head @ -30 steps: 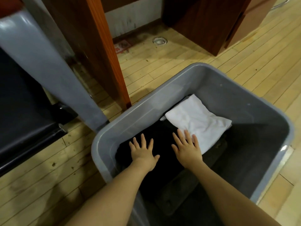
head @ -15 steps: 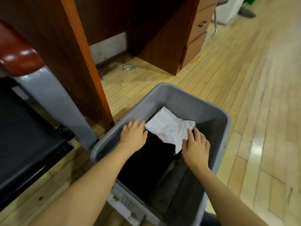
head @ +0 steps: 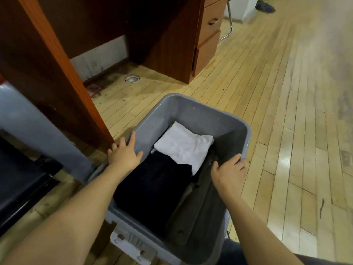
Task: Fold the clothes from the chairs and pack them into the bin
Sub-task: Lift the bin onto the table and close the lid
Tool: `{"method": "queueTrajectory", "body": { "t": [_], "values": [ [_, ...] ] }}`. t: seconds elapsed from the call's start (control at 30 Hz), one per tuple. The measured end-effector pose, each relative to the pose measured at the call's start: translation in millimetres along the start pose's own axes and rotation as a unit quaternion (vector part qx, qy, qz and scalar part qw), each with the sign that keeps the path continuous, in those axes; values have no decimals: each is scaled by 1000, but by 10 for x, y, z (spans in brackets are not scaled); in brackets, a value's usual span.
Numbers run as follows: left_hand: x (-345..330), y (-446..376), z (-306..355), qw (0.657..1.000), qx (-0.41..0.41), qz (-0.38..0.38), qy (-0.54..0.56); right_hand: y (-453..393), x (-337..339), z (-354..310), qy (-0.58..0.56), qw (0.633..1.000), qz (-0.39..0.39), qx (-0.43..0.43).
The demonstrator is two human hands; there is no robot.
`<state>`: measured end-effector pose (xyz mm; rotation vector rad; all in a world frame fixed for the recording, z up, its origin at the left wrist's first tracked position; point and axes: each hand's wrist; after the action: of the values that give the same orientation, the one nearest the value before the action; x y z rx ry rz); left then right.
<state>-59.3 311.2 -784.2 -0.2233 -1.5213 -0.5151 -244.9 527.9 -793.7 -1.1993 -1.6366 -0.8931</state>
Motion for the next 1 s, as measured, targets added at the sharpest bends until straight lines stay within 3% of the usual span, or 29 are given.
{"method": "queueTrajectory", "body": {
  "t": [0.33, 0.67, 0.87, 1.0],
  "values": [
    [-55, 398, 124, 998, 58, -15, -14, -293, 122, 135, 11, 995, -37, 93],
    [79, 522, -43, 997, 25, -55, -56, 25, 220, 273, -70, 993, -75, 51],
    [-24, 188, -59, 997, 20, -16, 66, -115, 109, 250, -42, 997, -61, 38],
    [-36, -66, 5, 1000, 2, 8, -15, -300, 97, 155, -48, 995, -73, 44]
  ]
}}
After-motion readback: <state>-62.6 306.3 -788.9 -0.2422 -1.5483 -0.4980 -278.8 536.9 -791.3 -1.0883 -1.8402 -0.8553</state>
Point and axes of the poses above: each hand's wrist, its own y-axis away from the middle knuckle, its own x-axis out of the back of the hand, z = x × y, and after that the axes turned 5 degrees about z, right-handed
